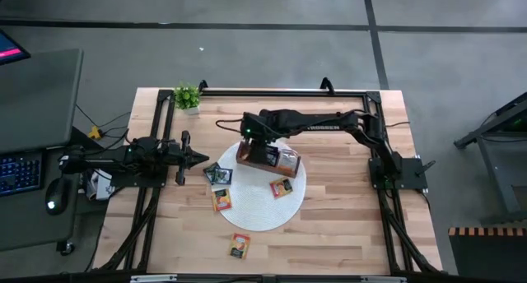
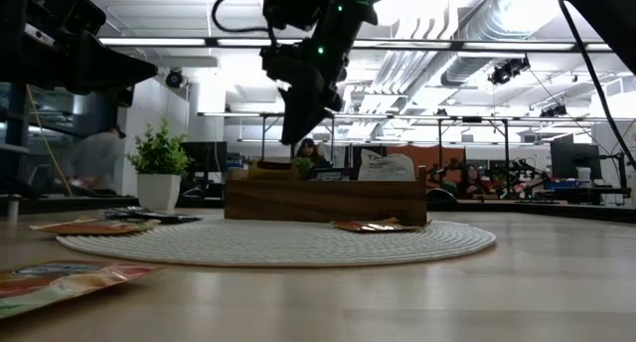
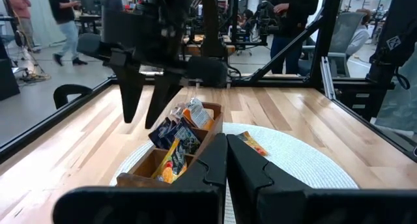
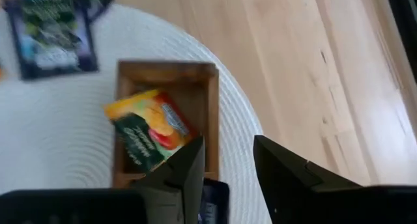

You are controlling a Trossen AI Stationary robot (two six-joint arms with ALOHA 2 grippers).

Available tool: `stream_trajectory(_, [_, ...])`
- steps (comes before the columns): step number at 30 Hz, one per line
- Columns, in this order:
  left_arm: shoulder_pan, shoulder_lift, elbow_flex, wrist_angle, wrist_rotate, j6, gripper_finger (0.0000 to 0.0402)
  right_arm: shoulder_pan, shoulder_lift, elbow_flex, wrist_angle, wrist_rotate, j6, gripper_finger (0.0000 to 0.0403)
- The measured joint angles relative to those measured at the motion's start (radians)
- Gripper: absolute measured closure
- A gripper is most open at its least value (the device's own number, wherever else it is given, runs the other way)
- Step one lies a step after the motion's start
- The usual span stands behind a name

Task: Pick & Place Tea
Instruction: Put the orange tea bag into the left section of the wooden organizer

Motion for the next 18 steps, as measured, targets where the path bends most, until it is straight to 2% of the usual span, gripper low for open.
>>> stream_trajectory(5, [0.0,0.0,0.0,0.0,0.0,0.0,0.0401,0.011,-0.004,0.056,-0.063,-0.044,0.064,0.0272])
stream_trajectory(13, [0.0,0.0,0.0,0.0,0.0,0.0,0.0401,0.056,-0.007,0.131,-0.191,-0.322,0.169,0.0272])
stream_trajectory(18, [0.0,0.0,0.0,0.0,0.0,0.0,0.0401,0.108,-0.021,0.094,-0.238,-0.377,0.288,0.0272])
